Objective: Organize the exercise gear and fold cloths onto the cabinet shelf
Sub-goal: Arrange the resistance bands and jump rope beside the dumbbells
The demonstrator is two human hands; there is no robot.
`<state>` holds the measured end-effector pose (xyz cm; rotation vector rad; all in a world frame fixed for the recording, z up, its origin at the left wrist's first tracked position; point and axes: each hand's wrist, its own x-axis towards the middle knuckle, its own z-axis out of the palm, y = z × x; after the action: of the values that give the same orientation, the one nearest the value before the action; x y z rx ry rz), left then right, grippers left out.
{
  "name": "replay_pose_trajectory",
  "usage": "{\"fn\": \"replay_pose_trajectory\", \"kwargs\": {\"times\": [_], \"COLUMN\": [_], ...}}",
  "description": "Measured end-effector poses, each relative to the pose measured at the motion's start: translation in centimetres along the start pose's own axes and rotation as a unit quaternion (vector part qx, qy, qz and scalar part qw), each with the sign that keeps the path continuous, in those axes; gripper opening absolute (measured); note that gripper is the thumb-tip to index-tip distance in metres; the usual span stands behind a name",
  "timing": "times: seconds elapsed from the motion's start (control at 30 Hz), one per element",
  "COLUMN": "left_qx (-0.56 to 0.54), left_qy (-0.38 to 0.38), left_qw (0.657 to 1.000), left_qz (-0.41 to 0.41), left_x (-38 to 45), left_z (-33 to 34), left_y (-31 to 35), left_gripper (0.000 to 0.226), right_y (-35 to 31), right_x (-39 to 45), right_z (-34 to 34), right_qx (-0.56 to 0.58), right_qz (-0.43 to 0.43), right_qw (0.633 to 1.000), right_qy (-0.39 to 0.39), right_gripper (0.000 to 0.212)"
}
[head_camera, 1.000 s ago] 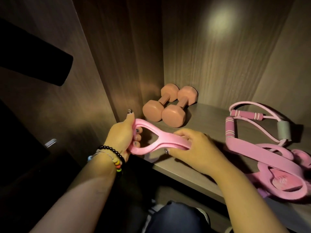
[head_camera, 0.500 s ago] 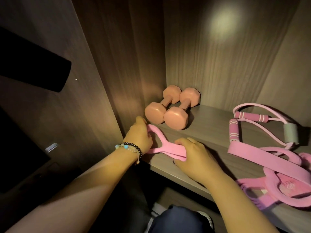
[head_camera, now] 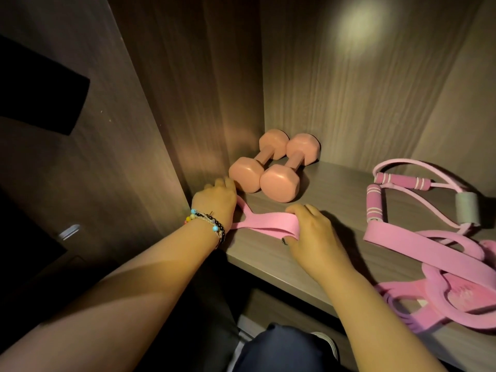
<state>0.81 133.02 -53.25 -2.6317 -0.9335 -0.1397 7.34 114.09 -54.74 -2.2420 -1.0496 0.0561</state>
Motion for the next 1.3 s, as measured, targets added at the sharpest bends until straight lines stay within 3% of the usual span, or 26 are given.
{"fn": "replay_pose_trajectory", "kwargs": {"times": [0.07,0.17,0.23,0.3,0.37,0.43,0.53,0.6,0.77,0.9,0.97,1.1,1.2,1.3], "left_qx": [0.027,0.008,-0.095,-0.251,-0.323,-0.322,-0.336,-0.357,-0.399,-0.422,-0.435,-0.457,-0.472,-0.469], "left_qy": [0.044,0.042,0.019,0.001,0.051,0.092,0.087,0.081,0.027,0.000,-0.002,-0.014,-0.028,-0.045], "left_qw": [0.998,0.998,0.995,0.968,0.944,0.939,0.933,0.925,0.909,0.892,0.884,0.872,0.861,0.859], "left_qz": [0.025,0.039,0.036,0.027,0.042,0.075,0.095,0.100,0.119,0.162,0.170,0.174,0.187,0.202], "left_x": [-0.2,-0.3,-0.9,-2.4,-4.2,-5.6,-7.4,-8.3,-9.8,-10.8,-11.3,-11.7,-11.7,-11.5], "left_z": [0.2,0.1,0.3,0.6,1.2,1.6,1.6,1.2,0.1,-1.8,-2.9,-4.9,-6.3,-7.2], "left_y": [0.1,-0.3,0.0,0.5,0.8,0.8,0.9,1.1,1.7,2.9,3.6,5.5,7.7,10.4], "left_gripper": [0.040,0.032,0.042,0.052,0.055,0.057,0.056,0.053,0.059,0.069,0.071,0.069,0.069,0.069], "right_y": [0.0,-0.2,-0.3,-0.2,-0.3,-0.5,-1.3,-1.7,-0.8,1.1,2.6,5.9,7.4,8.6], "right_x": [0.2,0.3,0.5,0.7,0.7,0.4,-0.3,-1.0,-2.7,-4.3,-5.4,-7.8,-9.4,-11.1], "right_z": [0.2,0.4,0.3,0.3,0.3,0.1,-0.9,-2.0,-5.3,-8.6,-10.0,-12.3,-13.6,-14.4], "right_qx": [0.012,0.037,0.047,0.049,0.048,0.049,0.042,0.025,-0.028,-0.046,-0.084,-0.115,-0.102,-0.107], "right_qz": [0.015,0.025,0.031,0.041,0.047,0.051,0.036,0.015,0.000,0.038,0.073,0.213,0.217,0.241], "right_qw": [1.000,0.999,0.998,0.998,0.997,0.997,0.998,1.000,0.995,0.988,0.988,0.970,0.971,0.965], "right_qy": [-0.001,-0.015,-0.021,-0.029,-0.038,-0.044,-0.032,-0.006,0.091,0.141,0.111,-0.036,-0.024,-0.009], "right_gripper": [0.035,0.040,0.047,0.049,0.048,0.060,0.088,0.093,0.080,0.071,0.068,0.065,0.050,0.052]}}
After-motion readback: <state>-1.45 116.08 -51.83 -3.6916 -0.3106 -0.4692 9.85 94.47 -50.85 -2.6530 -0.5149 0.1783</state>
